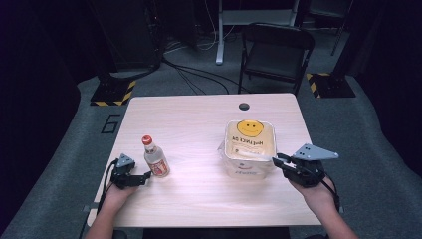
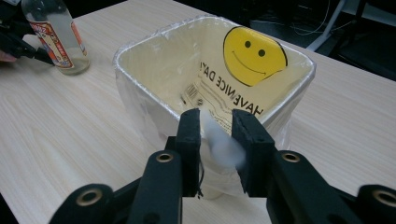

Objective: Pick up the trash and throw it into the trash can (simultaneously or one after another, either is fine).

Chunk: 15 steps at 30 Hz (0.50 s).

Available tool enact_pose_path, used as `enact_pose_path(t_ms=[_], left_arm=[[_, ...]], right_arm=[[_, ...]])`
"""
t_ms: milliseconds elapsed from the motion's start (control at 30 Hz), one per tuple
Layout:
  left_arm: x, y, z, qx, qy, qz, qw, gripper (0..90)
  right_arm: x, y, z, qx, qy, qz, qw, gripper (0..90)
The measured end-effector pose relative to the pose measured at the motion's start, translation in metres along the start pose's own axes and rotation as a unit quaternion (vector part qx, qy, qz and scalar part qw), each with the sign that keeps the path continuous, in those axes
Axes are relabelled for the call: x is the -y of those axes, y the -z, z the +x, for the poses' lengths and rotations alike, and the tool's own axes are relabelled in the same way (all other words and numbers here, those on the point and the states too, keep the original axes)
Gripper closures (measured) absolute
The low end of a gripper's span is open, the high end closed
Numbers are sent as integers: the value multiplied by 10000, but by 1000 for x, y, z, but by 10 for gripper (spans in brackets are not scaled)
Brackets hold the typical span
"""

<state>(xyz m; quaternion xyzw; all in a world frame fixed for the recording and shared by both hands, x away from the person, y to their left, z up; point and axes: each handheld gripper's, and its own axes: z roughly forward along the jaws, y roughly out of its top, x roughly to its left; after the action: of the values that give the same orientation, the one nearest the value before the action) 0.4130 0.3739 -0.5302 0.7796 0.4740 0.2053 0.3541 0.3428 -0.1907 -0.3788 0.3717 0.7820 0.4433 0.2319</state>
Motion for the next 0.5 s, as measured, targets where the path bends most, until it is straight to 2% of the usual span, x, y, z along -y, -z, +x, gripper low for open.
enact_pose_path(t_ms=[300,500], left_arm=[[0,0,0,-2,-4,2,10000,150],[0,1,0,-29,-22,11,10000,153]], right_arm=[[-6,3,1,22,-77,-112,9999,562],[-12,5,4,-1,-38,-193,9998,522]])
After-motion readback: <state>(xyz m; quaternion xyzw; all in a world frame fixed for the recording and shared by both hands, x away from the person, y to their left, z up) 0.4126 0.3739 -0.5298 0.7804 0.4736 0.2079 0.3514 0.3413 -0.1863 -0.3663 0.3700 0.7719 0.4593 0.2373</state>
